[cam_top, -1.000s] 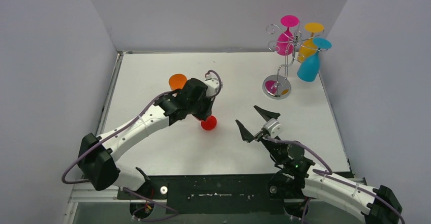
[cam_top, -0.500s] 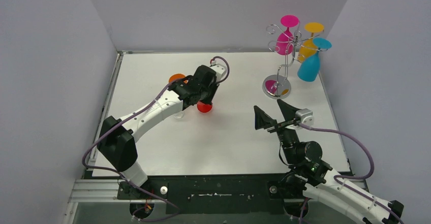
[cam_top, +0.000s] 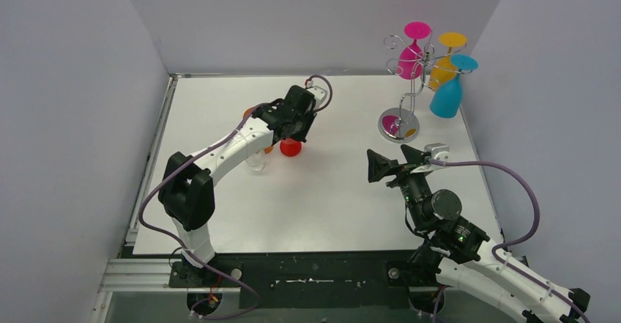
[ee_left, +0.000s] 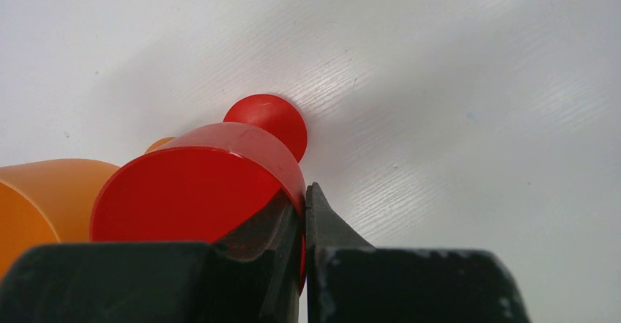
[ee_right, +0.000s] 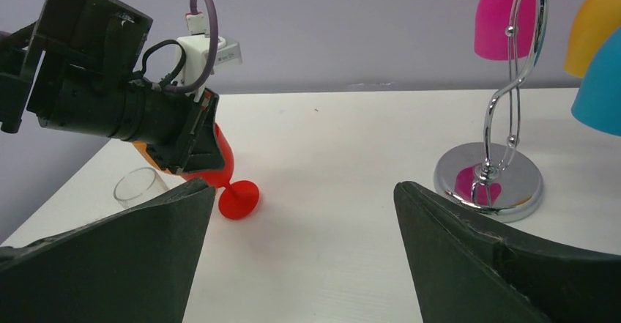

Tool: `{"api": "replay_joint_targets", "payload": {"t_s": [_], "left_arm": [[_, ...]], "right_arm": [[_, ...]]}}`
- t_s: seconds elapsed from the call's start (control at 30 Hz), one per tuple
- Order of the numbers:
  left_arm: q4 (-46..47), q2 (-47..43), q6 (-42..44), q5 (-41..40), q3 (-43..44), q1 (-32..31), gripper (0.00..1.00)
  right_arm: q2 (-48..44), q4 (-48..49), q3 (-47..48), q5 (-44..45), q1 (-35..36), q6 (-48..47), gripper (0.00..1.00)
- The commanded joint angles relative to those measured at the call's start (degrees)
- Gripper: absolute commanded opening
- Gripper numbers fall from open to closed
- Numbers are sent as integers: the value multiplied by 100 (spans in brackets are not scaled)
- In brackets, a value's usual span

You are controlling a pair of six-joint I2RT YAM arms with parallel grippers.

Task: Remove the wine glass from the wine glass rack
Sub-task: Place the wine glass at the center of the board.

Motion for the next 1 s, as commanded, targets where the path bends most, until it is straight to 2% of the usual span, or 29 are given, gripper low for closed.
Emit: {"api": "replay_joint_targets", "payload": {"t_s": [0.0, 0.53, 0.6, 0.73, 0.77, 0.87, 0.97], "left_arm": [[74, 14, 171, -155, 227, 24, 0], [-158, 346, 210, 169, 444, 220, 0], [-234, 386, 215, 132, 506, 237, 6], [-275, 307, 213, 281, 563, 266, 36], [-235, 260, 210, 307, 557, 266, 41], [-212, 158, 165, 265, 663, 268, 51], [-197, 17, 158, 521, 820, 266, 54]], "right_arm": [[-40, -161, 204, 149, -24, 118, 100], [-92, -442, 235, 439, -35, 102, 100], [-79, -461, 254, 416, -30, 115, 100], [-44, -617, 319, 571, -39, 182, 100], [-33, -680, 345, 606, -39, 216, 100], [21, -769, 408, 547, -39, 230, 100], [126, -802, 365, 489, -39, 166, 100]]}}
